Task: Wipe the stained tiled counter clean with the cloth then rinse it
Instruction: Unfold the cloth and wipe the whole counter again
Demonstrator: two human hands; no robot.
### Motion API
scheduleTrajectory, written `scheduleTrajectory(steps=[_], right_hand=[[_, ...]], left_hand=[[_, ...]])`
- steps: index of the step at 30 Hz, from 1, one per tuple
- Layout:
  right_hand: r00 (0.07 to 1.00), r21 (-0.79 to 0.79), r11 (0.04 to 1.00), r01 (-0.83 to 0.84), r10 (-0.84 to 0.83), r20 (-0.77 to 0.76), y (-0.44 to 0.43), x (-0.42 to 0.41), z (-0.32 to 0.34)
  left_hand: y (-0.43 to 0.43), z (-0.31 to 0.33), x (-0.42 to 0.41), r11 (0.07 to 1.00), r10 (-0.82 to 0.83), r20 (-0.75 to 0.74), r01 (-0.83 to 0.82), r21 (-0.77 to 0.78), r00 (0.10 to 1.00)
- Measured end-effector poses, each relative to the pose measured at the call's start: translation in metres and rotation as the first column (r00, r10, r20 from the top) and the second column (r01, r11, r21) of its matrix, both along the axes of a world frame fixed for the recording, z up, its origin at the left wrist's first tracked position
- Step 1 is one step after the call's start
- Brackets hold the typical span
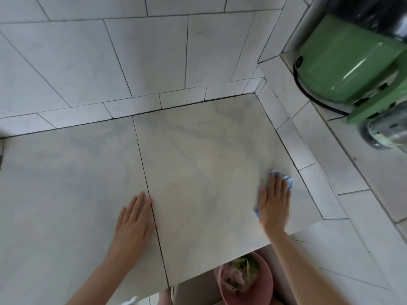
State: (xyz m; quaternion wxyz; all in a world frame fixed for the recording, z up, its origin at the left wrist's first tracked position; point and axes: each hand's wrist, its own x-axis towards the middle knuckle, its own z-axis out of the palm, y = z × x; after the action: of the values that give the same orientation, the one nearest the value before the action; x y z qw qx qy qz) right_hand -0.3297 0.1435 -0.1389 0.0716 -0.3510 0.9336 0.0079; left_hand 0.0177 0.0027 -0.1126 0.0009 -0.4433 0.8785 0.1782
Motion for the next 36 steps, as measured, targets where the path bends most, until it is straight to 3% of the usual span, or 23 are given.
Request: scheduleTrajectory(steps=[5, 10, 15, 21, 25, 27, 33, 36], right_hand=[[0.964, -0.123, 0.96, -0.251, 0.259, 0.054, -0.016, 0.096, 0.008], [0.839, -0.227, 0.841, -0.492, 0.527, 0.135, -0.02, 0.192, 0.014], [0.726, -0.172, 0.735, -0.655, 0.676, 0.123, -0.013, 0.169, 0.014], [0.895, -0.108, 0.893, -0.437, 0.444, 0.046, 0.001, 0.062, 0.011], [0.882, -0.046, 0.884, -0.466, 0.459, -0.108, 0.027, -0.003, 0.011], [0.904, 0.033, 0.906, -0.421, 0.423, -0.07, 0.043, -0.03, 0.013], [0.961, -0.074, 0.96, -0.271, 0.265, -0.083, 0.086, -0.058, 0.016], [0.996, -0.039, 0.996, -0.082, 0.081, -0.045, 0.095, -0.058, 0.0]], left_hand=[[0.008, 0.0, 0.002, 1.0, 0.007, 0.0, -0.007, 0.009, 1.0], [0.016, 0.002, 0.006, 1.0, 0.014, 0.017, -0.015, 0.028, 1.0], [0.019, 0.001, 0.01, 1.0, 0.011, -0.004, -0.011, -0.001, 1.0], [0.023, -0.001, 0.01, 1.0, -0.018, -0.011, 0.018, -0.02, 1.0], [0.027, -0.004, 0.011, 0.999, -0.037, 0.013, 0.037, -0.015, 0.999], [0.028, -0.006, 0.012, 0.999, -0.037, 0.021, 0.037, -0.011, 0.999], [0.029, -0.007, 0.013, 0.999, -0.046, 0.027, 0.046, 0.003, 0.999], [0.03, -0.009, 0.014, 0.999, -0.038, 0.031, 0.037, 0.015, 0.999]])
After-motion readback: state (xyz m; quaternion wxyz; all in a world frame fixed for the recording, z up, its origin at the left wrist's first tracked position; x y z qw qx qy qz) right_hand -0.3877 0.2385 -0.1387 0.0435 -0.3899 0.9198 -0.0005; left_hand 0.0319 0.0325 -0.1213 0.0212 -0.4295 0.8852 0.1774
